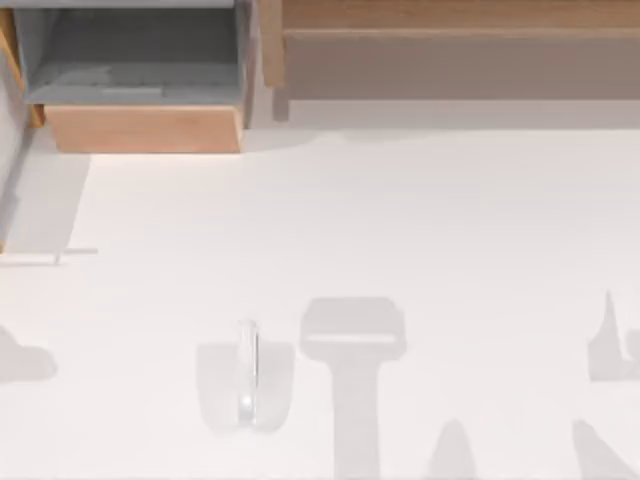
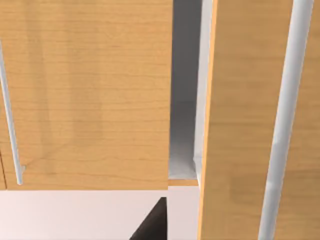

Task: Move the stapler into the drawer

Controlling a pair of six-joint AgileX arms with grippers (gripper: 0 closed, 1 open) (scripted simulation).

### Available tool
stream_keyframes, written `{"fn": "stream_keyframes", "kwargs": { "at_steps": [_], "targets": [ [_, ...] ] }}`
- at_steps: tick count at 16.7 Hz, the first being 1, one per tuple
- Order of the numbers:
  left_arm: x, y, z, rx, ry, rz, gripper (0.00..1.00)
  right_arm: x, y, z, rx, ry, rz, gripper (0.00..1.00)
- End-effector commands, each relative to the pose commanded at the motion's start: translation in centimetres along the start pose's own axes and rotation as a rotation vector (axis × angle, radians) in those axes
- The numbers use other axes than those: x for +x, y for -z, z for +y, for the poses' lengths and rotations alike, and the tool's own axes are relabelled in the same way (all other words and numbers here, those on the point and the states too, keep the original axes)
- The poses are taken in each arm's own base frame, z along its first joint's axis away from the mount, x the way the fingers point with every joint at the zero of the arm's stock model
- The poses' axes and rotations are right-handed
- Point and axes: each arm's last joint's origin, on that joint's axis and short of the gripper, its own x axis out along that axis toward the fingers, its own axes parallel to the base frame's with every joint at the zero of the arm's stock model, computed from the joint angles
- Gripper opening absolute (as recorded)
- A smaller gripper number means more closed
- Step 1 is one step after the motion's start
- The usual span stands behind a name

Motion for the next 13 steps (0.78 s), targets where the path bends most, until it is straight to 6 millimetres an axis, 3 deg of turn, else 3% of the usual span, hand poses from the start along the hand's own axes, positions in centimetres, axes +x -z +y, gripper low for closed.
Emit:
{"fn": "stream_keyframes", "kwargs": {
  "at_steps": [9, 13],
  "targets": [
    [0.0, 0.0, 0.0, 0.001, -0.001, -0.001, 1.0, 0.0, 0.0, 0.0, 0.0, 0.0, 0.0, 1.0],
    [-1.3, 0.0, 0.0, 0.0, 0.0, -0.001, 1.0, 0.0, 0.0, 0.0, 0.0, 0.0, 0.0, 1.0]
  ]
}}
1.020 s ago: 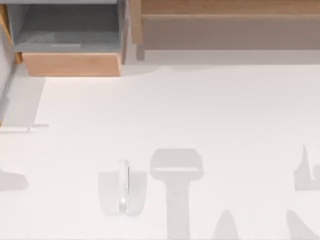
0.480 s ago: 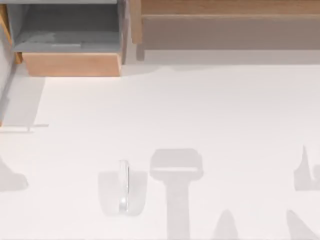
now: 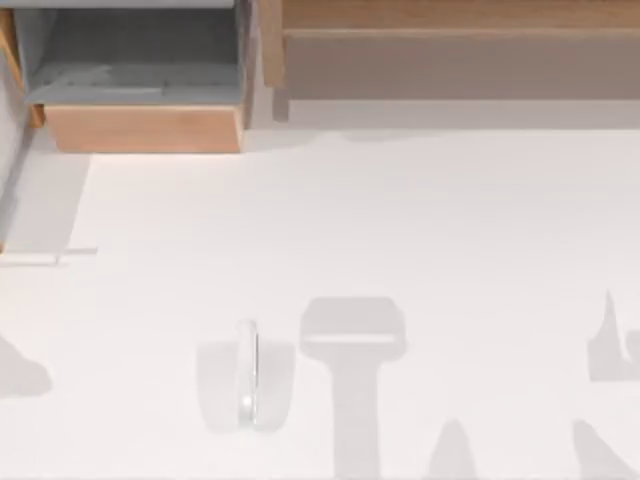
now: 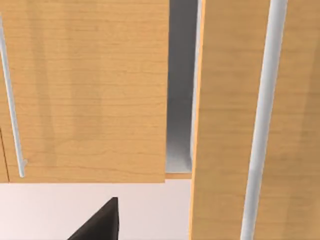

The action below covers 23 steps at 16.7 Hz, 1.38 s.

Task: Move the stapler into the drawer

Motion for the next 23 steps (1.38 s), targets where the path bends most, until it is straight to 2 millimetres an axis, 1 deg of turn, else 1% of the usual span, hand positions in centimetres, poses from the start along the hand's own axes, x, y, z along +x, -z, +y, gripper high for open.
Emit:
{"fn": "stream_keyframes", "kwargs": {
  "at_steps": [2, 6, 8, 10, 12, 15, 18, 20, 21, 23],
  "targets": [
    [-0.6, 0.0, 0.0, 0.0, 0.0, 0.0, 1.0, 0.0, 0.0, 0.0, 0.0, 0.0, 0.0, 1.0],
    [-0.5, -0.1, -0.1, -0.002, 0.002, -0.003, 1.0, 0.0, 0.0, 0.0, 0.0, 0.0, 0.0, 1.0],
    [-0.3, -1.0, 0.1, -0.038, 0.014, -0.039, 1.0, 0.0, 0.0, 0.0, 0.0, 0.0, 0.0, 1.0],
    [0.2, -2.9, 0.6, -0.12, 0.044, -0.114, 1.0, 0.0, 0.0, 0.0, 0.0, 0.0, 0.0, 1.0],
    [1.2, -5.3, 1.2, -0.241, 0.096, -0.206, 1.0, 0.0, 0.0, 0.0, 0.0, 0.0, 0.0, 1.0],
    [3.8, -9.4, 2.5, -0.476, 0.222, -0.33, 1.0, 0.0, 0.0, 0.0, 0.0, 0.0, 0.0, 1.0],
    [6.4, -14.5, 3.4, -0.763, 0.455, -0.38, 1.0, 0.0, 0.0, 0.0, 0.0, 0.0, 0.0, 1.0],
    [7.6, -18.2, 3.6, -0.956, 0.667, -0.338, 1.0, 0.0, 0.0, 0.0, 0.0, 0.0, 0.0, 1.0],
    [8.0, -20.1, 3.7, -1.043, 0.782, -0.289, 1.0, 0.0, 0.0, 0.0, 0.0, 0.0, 0.0, 1.0],
    [8.5, -24.0, 3.8, -1.185, 1.003, -0.136, 1.0, 0.0, 0.0, 0.0, 0.0, 0.0, 0.0, 1.0]
  ]
}}
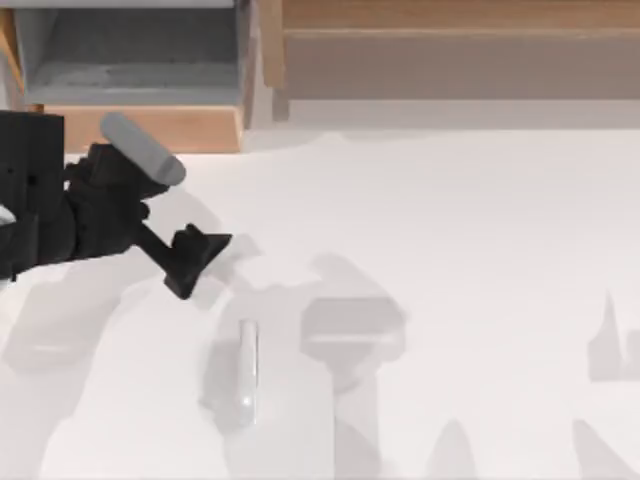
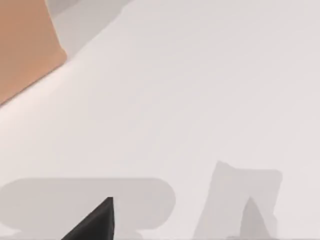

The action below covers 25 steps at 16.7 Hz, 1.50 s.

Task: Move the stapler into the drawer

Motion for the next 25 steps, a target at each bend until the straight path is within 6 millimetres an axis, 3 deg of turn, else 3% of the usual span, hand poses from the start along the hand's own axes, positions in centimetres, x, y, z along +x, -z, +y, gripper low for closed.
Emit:
{"fn": "stream_keyframes", "kwargs": {
  "at_steps": [5, 8, 11, 15, 21, 25],
  "targets": [
    [3.4, -4.6, -6.8, -0.435, 0.019, 0.445, 1.0, 0.0, 0.0, 0.0, 0.0, 0.0, 0.0, 1.0],
    [3.3, -6.7, -10.0, -0.597, -0.11, 0.661, 1.0, 0.0, 0.0, 0.0, 0.0, 0.0, 0.0, 1.0],
    [2.6, -8.1, -12.1, -0.702, -0.261, 0.795, 1.0, 0.0, 0.0, 0.0, 0.0, 0.0, 0.0, 1.0],
    [1.9, -8.6, -13.3, -0.768, -0.396, 0.881, 1.0, 0.0, 0.0, 0.0, 0.0, 0.0, 0.0, 1.0],
    [1.7, -8.6, -13.2, -0.777, -0.407, 0.885, 1.0, 0.0, 0.0, 0.0, 0.0, 0.0, 0.0, 1.0],
    [3.1, -6.9, -13.3, -0.772, -0.409, 0.892, 1.0, 0.0, 0.0, 0.0, 0.0, 0.0, 0.0, 1.0]
  ]
}}
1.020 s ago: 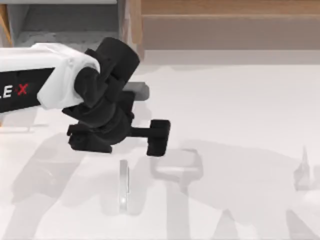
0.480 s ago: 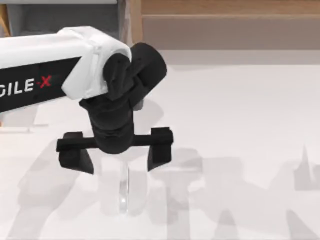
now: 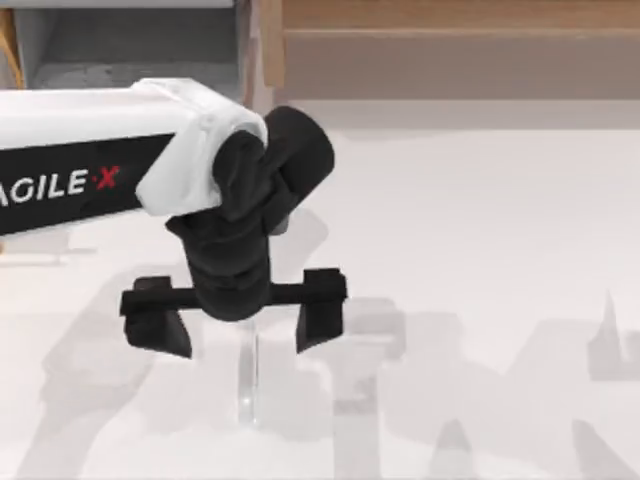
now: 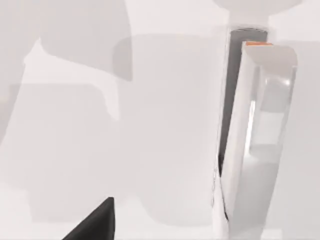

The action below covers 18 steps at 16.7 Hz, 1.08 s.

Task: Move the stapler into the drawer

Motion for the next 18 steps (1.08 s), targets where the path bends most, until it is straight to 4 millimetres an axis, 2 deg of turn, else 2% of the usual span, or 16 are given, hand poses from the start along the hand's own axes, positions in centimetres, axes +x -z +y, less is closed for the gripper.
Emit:
{"fn": "stream_keyframes", "kwargs": {
  "at_steps": [5, 9, 18],
  "targets": [
    [4.5, 0.0, -0.1, -0.001, 0.005, -0.005, 1.0, 0.0, 0.0, 0.0, 0.0, 0.0, 0.0, 1.0],
    [4.9, 0.1, 0.0, 0.0, 0.003, -0.003, 1.0, 0.0, 0.0, 0.0, 0.0, 0.0, 0.0, 1.0],
    [4.9, 0.1, 0.0, 0.0, 0.003, -0.003, 0.32, 0.0, 0.0, 0.0, 0.0, 0.0, 0.0, 1.0]
  ]
}}
